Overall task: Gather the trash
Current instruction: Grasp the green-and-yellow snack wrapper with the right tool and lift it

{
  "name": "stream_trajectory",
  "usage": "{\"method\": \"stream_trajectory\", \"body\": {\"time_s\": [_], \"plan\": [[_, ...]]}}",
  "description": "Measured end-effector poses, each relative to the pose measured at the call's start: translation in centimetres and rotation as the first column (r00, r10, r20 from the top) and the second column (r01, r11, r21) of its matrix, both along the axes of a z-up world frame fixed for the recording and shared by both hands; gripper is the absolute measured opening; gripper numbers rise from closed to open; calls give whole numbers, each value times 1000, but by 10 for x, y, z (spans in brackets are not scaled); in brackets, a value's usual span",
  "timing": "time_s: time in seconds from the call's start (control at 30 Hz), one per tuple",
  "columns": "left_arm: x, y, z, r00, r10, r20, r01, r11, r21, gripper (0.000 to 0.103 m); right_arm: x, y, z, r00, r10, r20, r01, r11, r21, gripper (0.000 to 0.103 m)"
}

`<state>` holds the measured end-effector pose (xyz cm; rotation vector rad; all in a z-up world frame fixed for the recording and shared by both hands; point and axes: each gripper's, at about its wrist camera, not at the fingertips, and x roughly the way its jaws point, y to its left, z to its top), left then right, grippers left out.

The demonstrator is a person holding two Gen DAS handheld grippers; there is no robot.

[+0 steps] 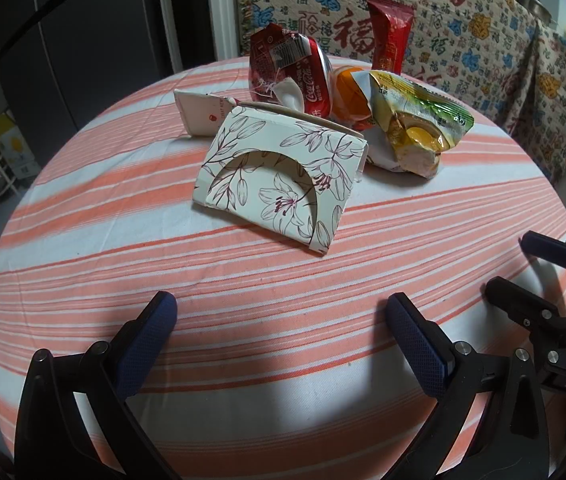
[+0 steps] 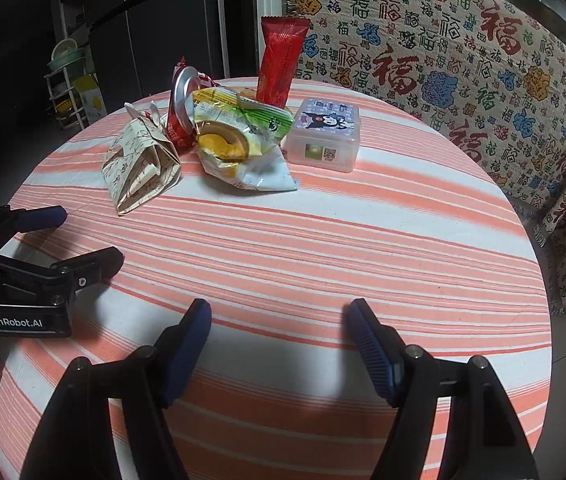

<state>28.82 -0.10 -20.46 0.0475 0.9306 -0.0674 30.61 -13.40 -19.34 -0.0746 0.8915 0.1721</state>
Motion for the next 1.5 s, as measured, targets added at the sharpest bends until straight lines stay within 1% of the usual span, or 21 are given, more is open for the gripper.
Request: {"method": "stream_trajectory", "body": {"time_s": [0.47,0.53,0.6,0.67,0.77,0.8,0.9,0.93,1.03,1.07,1.1,1.13,1.17,1.23,1.33,1.37,1.43,1.47,1.5], "plan": [[1,1,-1,1000,-1,1,1,1000,0,103,1,-3,1,1000,-2,-3,2,1000,12,73],[1,0,-1,1000,-1,1,1,1000,-1,103,5,-4,2,1000,22,-3,-22,1000,-1,73],[1,0,-1,1000,-1,1,1,1000,-1,103,16,-6,1,999,53,-5,-53,999,-7,74],[1,0,-1,1000,-1,1,1,1000,-1,103,33,-9,0,998,65,-8,-65,998,-6,82],[1,1,-1,1000,-2,1,2,1000,0,103,56,-5,0,993,119,-7,-119,993,-6,83],[1,1,-1,1000,-1,1,1,1000,-1,103,65,1,-1,987,158,-7,-158,987,-9,82],[-2,4,0,1000,-12,-4,12,1000,-3,103,82,18,1,972,235,14,-234,971,-48,81],[-6,3,1,1000,-30,-8,30,1000,-3,103,89,22,1,970,244,21,-242,968,-65,81],[-13,4,2,998,-66,-16,66,998,-4,103,103,28,2,966,255,31,-252,965,-73,81],[-14,5,3,997,-74,-20,74,997,-6,103,106,29,2,963,269,31,-266,961,-71,75],[-15,7,4,997,-78,-19,78,997,-15,103,107,31,2,958,286,29,-284,957,-59,63],[-18,10,5,997,-78,-14,77,997,-30,103,107,32,3,951,307,26,-306,951,-36,47],[-18,13,6,997,-73,-8,72,996,-50,103,103,31,2,953,302,28,-301,953,-27,41],[-16,20,9,999,-53,3,53,995,-90,103,95,28,2,961,273,31,-273,962,-26,38],[-9,24,16,1000,18,23,-16,994,-109,103,76,14,2,981,191,23,-192,981,9,37],[-6,24,20,998,43,35,-38,992,-121,103,65,7,2,988,156,22,-156,988,17,37],[3,19,32,994,96,52,-88,986,-142,103,51,0,3,993,120,24,-120,993,7,37],[9,15,37,992,109,55,-101,985,-138,103,41,-4,3,995,100,25,-101,995,5,37],[18,6,44,990,129,60,-122,986,-110,103,35,-7,3,996,90,26,-90,996,7,37]]}}
